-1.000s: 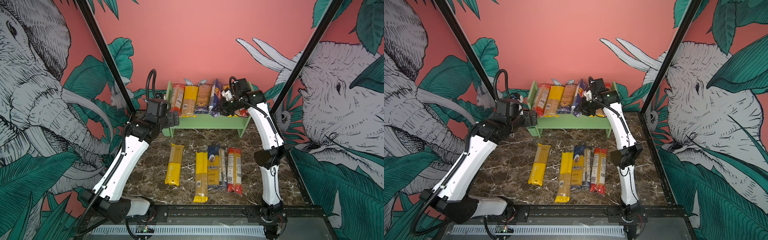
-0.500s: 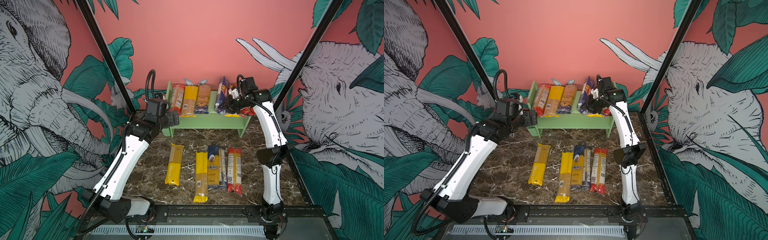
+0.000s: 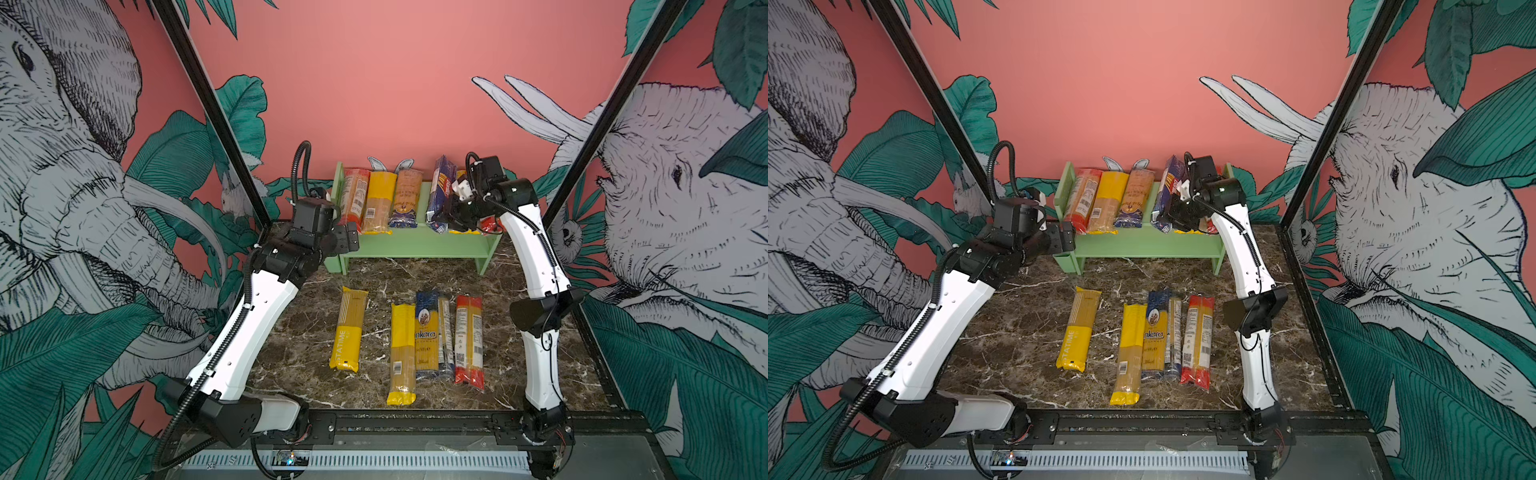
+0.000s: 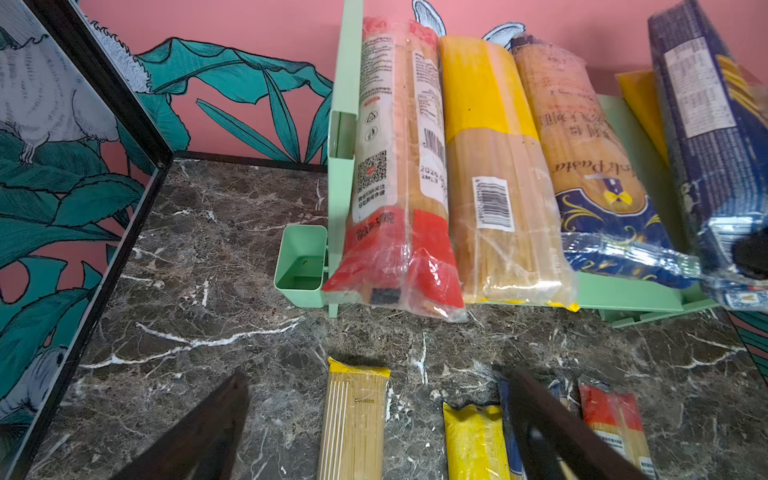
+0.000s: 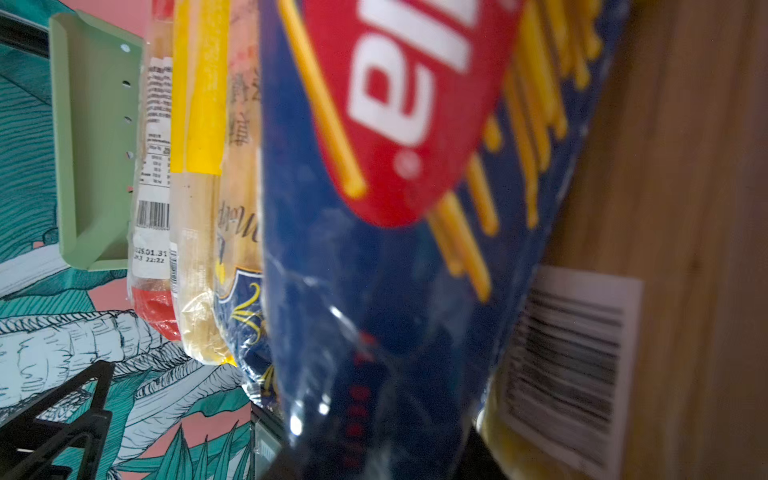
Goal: Place and organize the pasta boxes and bags onto the shelf
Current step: 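Stand the Barilla pack on the upper tier beside the Chinese-text pack, then open the right gripper and lower both grippers toward the table packs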
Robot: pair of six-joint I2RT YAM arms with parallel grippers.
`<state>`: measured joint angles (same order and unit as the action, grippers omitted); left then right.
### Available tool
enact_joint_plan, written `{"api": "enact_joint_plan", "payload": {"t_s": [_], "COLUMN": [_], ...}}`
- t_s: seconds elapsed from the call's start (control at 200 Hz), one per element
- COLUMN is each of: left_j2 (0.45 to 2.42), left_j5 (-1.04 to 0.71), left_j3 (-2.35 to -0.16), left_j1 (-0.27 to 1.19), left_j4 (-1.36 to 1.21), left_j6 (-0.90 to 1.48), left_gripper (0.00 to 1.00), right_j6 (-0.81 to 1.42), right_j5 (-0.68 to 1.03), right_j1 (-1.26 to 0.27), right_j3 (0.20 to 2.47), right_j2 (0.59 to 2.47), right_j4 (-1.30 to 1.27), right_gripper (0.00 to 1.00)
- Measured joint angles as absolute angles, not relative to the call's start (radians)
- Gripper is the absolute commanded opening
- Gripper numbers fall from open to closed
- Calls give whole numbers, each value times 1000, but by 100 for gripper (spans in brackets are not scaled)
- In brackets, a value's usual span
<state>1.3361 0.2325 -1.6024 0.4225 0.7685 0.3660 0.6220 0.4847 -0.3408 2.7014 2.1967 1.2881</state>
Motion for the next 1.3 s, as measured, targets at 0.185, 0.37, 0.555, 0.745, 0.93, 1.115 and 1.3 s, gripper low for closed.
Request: {"api": "enact_joint_plan", "payload": {"t_s": [0.185, 0.37, 0.555, 0.745, 0.93, 1.115, 1.3], "left_j2": [1304, 1272, 1250, 1225, 1185, 1127, 1055], "left_j5": [233, 237, 240, 240, 241, 242, 241], "left_j3": [-1588, -1573, -1563, -1547, -1504, -1447, -1374], "left_j1": [422, 417, 414, 412, 411, 411, 411], "left_j4": [769, 775, 778, 781, 783, 796, 805], "left_j6": [366, 365, 363, 363, 368, 386, 412], "left_gripper": [98, 98, 98, 98, 98, 98, 99], "right_j6": [625, 625, 625, 625, 618, 600, 592], "right_j5": [469, 452, 440, 429, 406, 368, 329], "right_j1": [-344, -352, -359, -378, -408, -437, -463], "right_j3": [2701, 2701, 2701, 2677, 2575, 2435, 2258], "right_j2": [2191, 2183, 2158, 2098, 1979, 1868, 1763], "right_j4": [1265, 1254, 1241, 1231, 1219, 1215, 1206], "right_gripper": [67, 68, 68, 68, 60, 55, 62]}}
